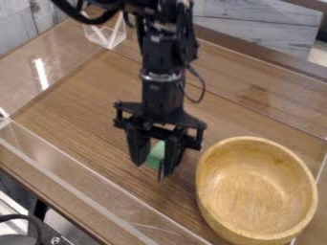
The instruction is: Put the green block in the brown bowl
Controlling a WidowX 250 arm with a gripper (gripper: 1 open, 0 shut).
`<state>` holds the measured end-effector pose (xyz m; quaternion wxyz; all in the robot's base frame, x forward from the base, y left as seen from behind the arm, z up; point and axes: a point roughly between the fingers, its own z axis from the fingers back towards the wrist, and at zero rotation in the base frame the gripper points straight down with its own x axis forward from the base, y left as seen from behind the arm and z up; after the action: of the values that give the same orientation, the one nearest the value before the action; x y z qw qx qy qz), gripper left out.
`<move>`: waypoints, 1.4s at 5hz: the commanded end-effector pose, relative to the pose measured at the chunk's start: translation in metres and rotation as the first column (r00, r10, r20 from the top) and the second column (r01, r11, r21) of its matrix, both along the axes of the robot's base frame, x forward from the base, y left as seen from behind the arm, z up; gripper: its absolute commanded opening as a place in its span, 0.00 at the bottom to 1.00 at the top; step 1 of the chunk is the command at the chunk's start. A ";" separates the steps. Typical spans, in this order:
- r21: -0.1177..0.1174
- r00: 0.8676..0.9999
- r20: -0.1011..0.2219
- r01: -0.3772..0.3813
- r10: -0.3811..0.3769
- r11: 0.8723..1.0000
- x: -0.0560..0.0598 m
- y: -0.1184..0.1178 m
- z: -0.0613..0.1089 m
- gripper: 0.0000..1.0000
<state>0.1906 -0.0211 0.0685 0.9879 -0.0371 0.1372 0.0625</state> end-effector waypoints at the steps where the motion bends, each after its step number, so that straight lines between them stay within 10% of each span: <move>1: -0.010 0.997 0.078 0.003 -0.002 1.000 0.014 0.000 0.036 0.00; 3: -0.009 0.979 0.199 -0.038 0.039 0.999 0.043 0.006 0.132 0.00; 7: 0.045 0.938 0.347 -0.013 -0.004 0.999 0.109 0.079 0.123 0.00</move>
<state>0.2938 0.0530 0.1704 0.9977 -0.0328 -0.0021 0.0592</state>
